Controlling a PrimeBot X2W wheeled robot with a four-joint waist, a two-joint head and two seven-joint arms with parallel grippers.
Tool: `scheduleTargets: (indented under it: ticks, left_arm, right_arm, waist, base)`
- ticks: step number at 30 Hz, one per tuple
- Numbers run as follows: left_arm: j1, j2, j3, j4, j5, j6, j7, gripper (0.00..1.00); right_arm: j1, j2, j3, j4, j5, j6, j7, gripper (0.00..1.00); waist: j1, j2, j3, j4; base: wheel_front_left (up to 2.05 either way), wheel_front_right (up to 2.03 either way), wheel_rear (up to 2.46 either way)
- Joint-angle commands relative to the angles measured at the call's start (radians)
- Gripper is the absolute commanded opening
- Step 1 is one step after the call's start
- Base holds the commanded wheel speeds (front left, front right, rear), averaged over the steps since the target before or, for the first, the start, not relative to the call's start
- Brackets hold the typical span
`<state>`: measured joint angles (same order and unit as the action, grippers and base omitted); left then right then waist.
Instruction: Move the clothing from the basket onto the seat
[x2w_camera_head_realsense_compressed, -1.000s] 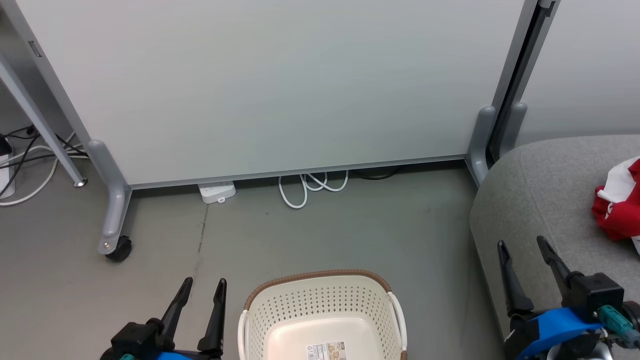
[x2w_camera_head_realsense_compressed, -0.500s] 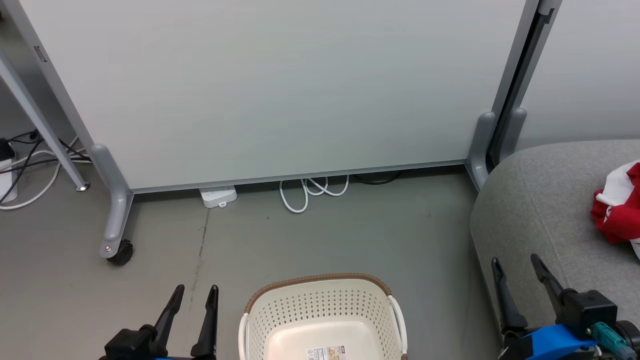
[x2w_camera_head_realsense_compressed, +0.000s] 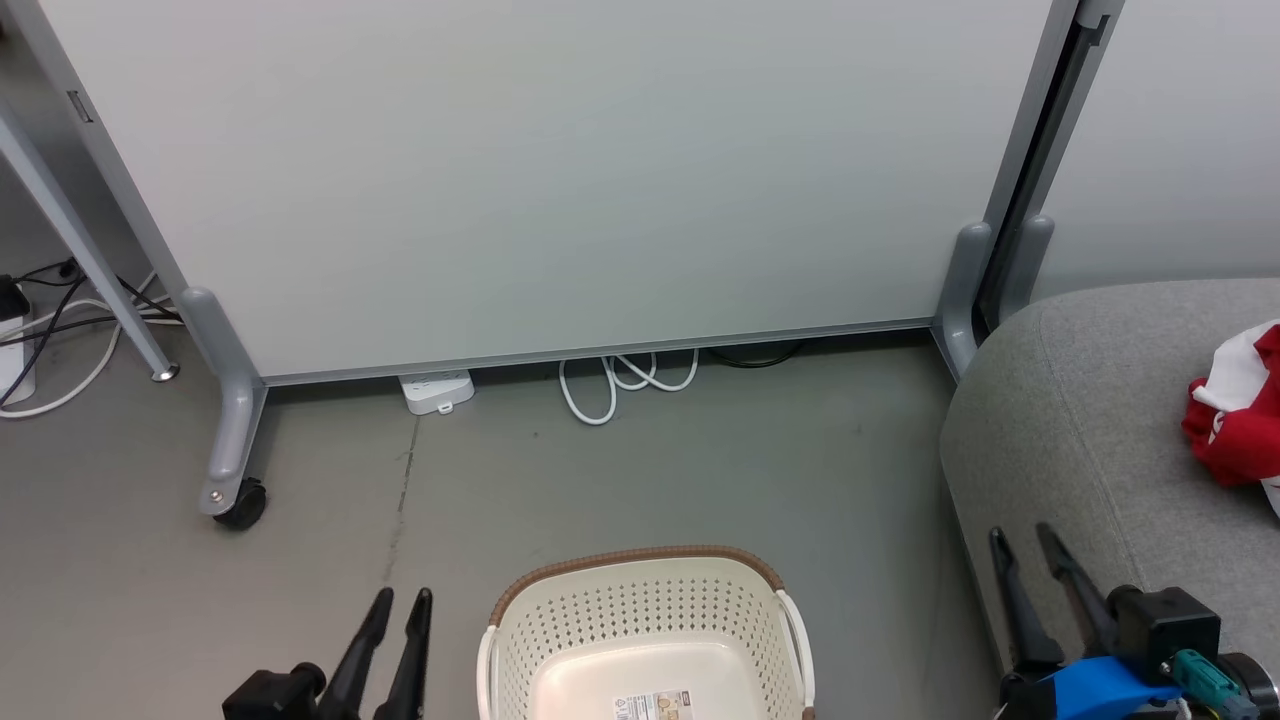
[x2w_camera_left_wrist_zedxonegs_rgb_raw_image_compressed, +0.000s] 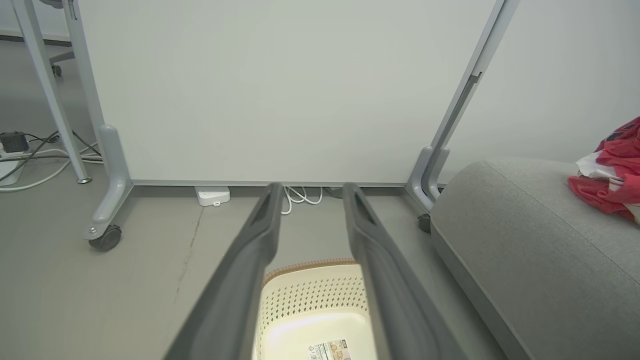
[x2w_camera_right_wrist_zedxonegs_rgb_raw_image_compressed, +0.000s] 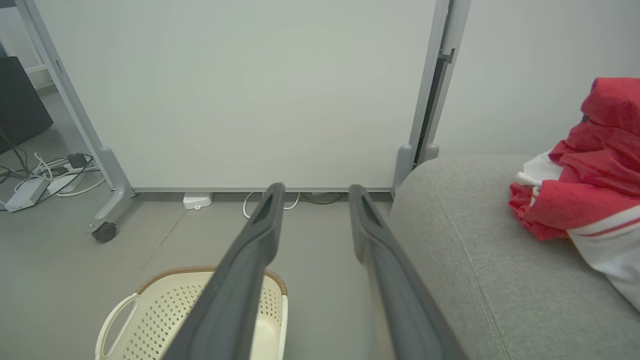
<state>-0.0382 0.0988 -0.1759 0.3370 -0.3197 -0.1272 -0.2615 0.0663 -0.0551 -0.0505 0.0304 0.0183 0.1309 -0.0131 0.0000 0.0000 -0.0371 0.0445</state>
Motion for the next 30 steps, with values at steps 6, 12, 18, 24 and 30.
scheduleTargets:
  ticks: [6, 12, 18, 24, 30]
  left_arm:
    - [0.034, -0.016, 0.0, 0.054, -0.005, 0.0, 0.001, 0.0]
    - [0.032, -0.02, 0.019, 0.051, -0.097, 0.0, 0.026, 0.0]
    - [0.022, -0.021, 0.041, 0.038, -0.199, -0.001, 0.055, 0.0]
    - [0.013, -0.023, 0.062, 0.026, -0.294, -0.001, 0.082, 0.0]
    - [0.006, -0.024, 0.078, 0.017, -0.368, -0.001, 0.102, 0.0]
  right_arm:
    - [0.004, 0.003, 0.0, 0.065, 0.002, 0.0, 0.005, 0.0]
    - [-0.01, 0.004, -0.008, 0.087, 0.113, 0.0, 0.017, 0.0]
    - [-0.024, 0.004, -0.012, 0.096, 0.239, 0.0, 0.025, 0.0]
    - [-0.038, 0.004, -0.016, 0.105, 0.356, 0.0, 0.033, 0.0]
    - [-0.049, 0.004, -0.019, 0.113, 0.447, 0.0, 0.04, 0.0]
  waist:
    - [0.0, 0.0, 0.0, 0.0]
    - [0.0, 0.0, 0.002, -0.002]
    - [0.0, 0.0, 0.004, -0.004]
    - [0.0, 0.0, 0.006, -0.006]
    - [0.0, 0.0, 0.007, -0.008]
  base:
    - [0.0, 0.0, 0.0]
    - [0.0, 0.0, 0.0]
    - [0.0, 0.0, 0.0]
    - [0.0, 0.0, 0.0]
    - [0.0, 0.0, 0.0]
